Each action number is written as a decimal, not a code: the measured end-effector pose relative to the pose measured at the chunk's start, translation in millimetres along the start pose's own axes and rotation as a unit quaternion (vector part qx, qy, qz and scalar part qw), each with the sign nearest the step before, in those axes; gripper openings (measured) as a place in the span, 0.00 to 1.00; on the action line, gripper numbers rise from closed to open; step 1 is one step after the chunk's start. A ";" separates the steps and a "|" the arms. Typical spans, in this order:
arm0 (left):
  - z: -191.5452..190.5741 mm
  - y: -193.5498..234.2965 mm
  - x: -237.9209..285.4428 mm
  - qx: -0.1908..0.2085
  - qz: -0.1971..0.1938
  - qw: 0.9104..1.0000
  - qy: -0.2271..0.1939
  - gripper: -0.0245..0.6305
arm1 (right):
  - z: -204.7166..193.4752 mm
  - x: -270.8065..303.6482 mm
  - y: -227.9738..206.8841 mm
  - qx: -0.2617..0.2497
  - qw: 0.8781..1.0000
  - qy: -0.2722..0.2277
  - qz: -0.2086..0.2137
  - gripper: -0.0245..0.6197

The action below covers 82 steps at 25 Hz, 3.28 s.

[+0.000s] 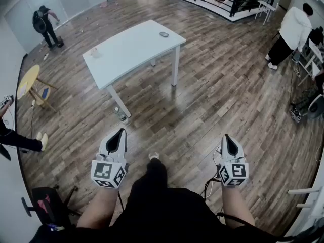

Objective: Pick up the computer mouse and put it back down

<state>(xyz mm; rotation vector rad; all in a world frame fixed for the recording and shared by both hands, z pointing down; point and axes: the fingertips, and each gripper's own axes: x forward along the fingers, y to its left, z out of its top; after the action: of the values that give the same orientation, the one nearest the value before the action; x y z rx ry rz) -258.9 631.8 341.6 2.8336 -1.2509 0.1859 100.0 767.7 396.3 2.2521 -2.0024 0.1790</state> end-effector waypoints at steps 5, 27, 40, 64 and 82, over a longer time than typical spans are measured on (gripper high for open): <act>5.7 35.2 46.6 -0.013 -0.005 1.000 -0.002 0.04 | 24.0 39.9 -5.7 -0.018 0.999 -0.026 -0.033 0.04; 55.7 184.5 244.9 -0.008 -0.056 0.998 -0.024 0.04 | 77.2 216.3 15.3 -0.020 0.996 -0.028 -0.081 0.04; 47.6 219.4 306.3 -0.008 -0.035 0.999 -0.014 0.04 | 71.7 315.7 -2.4 -0.016 0.998 -0.003 -0.055 0.04; 92.6 267.6 521.7 -0.010 0.069 0.997 0.015 0.04 | 76.8 613.1 -90.2 -0.004 0.988 0.100 0.116 0.04; 88.3 341.6 549.2 0.029 0.106 0.994 0.018 0.04 | 102.3 720.6 -36.5 -0.037 0.980 0.099 0.169 0.04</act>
<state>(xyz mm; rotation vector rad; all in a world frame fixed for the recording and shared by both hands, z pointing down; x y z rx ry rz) -136.0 -8.9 318.1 2.7246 -1.5633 0.2838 220.8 49.3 417.0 1.7594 -2.2223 0.3382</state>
